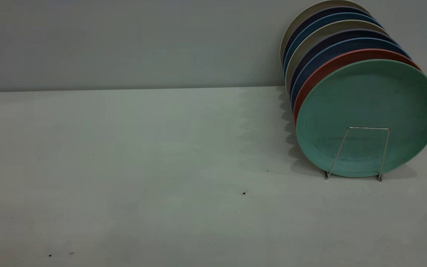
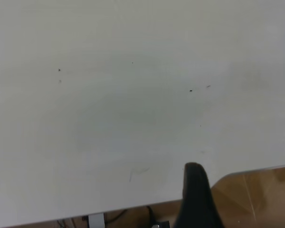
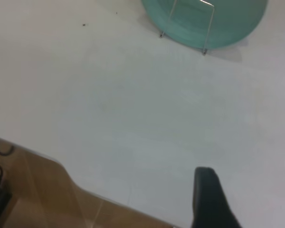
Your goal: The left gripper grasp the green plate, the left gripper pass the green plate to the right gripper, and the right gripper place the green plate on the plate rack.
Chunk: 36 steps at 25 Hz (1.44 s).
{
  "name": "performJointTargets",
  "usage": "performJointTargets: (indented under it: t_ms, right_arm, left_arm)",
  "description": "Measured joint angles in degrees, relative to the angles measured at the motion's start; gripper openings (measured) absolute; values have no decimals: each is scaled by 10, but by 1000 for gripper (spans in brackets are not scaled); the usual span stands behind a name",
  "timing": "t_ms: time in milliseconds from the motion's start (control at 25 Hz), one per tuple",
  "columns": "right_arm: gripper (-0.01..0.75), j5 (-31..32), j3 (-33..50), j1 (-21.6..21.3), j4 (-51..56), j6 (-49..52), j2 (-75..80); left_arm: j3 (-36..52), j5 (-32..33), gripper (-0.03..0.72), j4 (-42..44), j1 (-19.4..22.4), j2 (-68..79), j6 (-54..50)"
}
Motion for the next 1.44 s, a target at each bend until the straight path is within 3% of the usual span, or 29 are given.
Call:
performJointTargets:
  t_ms: [240,480,560,1440]
  right_arm:
    - [426,0,0,-5,0,2,-5]
    - [426,0,0,-110,0,2,-52]
    - [426,0,0,-121,0,2,-64]
    - [426,0,0,-120,1,2,-66]
  left_arm:
    - [0,0,549,0,0,0,-1]
    - [0,-2,549,0,0,-29,-1]
    - [0,-2,549,0,0,-54,-1]
    - [0,-2,549,-1,0,-68,-1]
